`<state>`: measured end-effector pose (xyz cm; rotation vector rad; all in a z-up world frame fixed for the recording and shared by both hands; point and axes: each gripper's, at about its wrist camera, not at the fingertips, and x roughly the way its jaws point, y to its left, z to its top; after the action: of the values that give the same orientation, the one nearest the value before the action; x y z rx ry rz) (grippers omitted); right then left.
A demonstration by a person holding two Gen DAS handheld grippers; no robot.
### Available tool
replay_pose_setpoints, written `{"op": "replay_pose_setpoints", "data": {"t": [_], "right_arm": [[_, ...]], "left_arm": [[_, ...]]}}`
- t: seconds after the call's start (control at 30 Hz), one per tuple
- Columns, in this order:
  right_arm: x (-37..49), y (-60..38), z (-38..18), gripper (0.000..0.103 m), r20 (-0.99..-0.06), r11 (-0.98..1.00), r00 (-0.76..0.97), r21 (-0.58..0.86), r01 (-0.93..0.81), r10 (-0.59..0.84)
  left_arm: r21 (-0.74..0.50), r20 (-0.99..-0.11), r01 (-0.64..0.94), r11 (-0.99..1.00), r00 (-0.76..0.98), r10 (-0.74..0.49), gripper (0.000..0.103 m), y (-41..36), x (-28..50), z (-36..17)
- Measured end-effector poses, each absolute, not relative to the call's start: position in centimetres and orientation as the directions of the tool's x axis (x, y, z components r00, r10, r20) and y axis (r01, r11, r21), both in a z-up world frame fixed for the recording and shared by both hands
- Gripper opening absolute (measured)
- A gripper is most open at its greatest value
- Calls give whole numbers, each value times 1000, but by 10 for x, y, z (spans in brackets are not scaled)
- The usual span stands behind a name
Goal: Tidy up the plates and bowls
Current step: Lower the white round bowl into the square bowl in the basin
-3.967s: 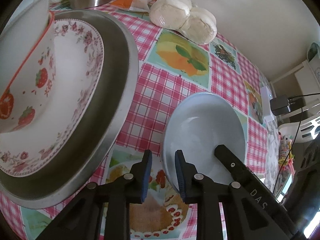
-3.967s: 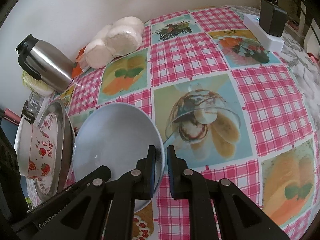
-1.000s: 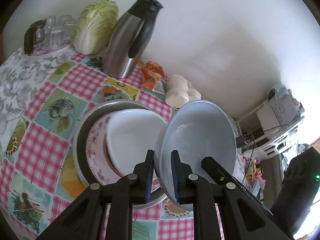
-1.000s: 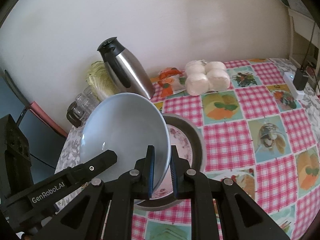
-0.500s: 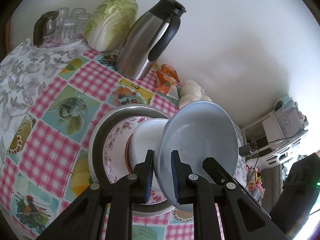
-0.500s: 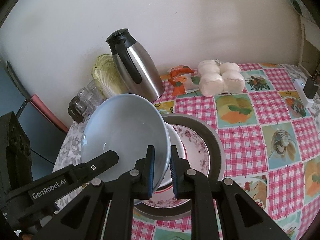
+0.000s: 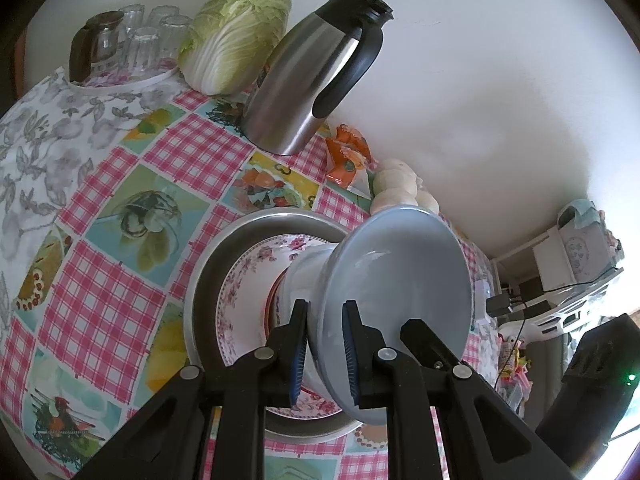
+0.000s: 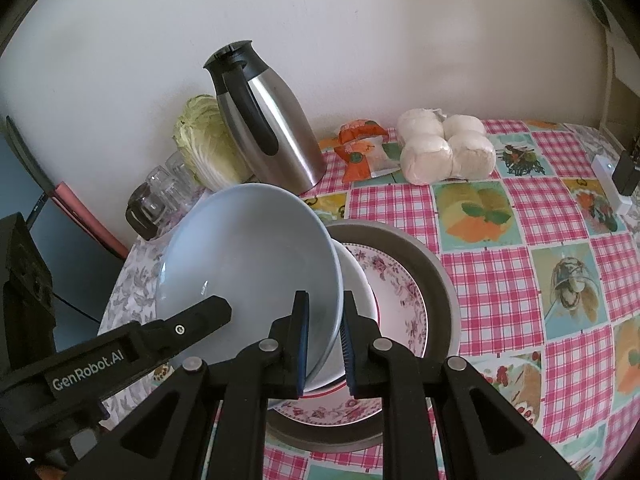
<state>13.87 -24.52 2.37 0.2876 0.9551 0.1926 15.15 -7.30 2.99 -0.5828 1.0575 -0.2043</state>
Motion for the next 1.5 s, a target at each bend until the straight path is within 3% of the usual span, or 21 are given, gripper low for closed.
{"op": "replay_pose_setpoints", "data": {"t": [0.83, 1.5], "right_arm": [[144, -241, 16, 20, -783, 962, 573, 269, -38, 242], [143, -248, 23, 20, -747, 958, 617, 284, -40, 247]], "left_arm": [[-550, -763, -136, 824, 483, -430, 21, -71, 155, 21], [-482, -781, -112, 869, 505, -368, 30, -75, 154, 29]]}}
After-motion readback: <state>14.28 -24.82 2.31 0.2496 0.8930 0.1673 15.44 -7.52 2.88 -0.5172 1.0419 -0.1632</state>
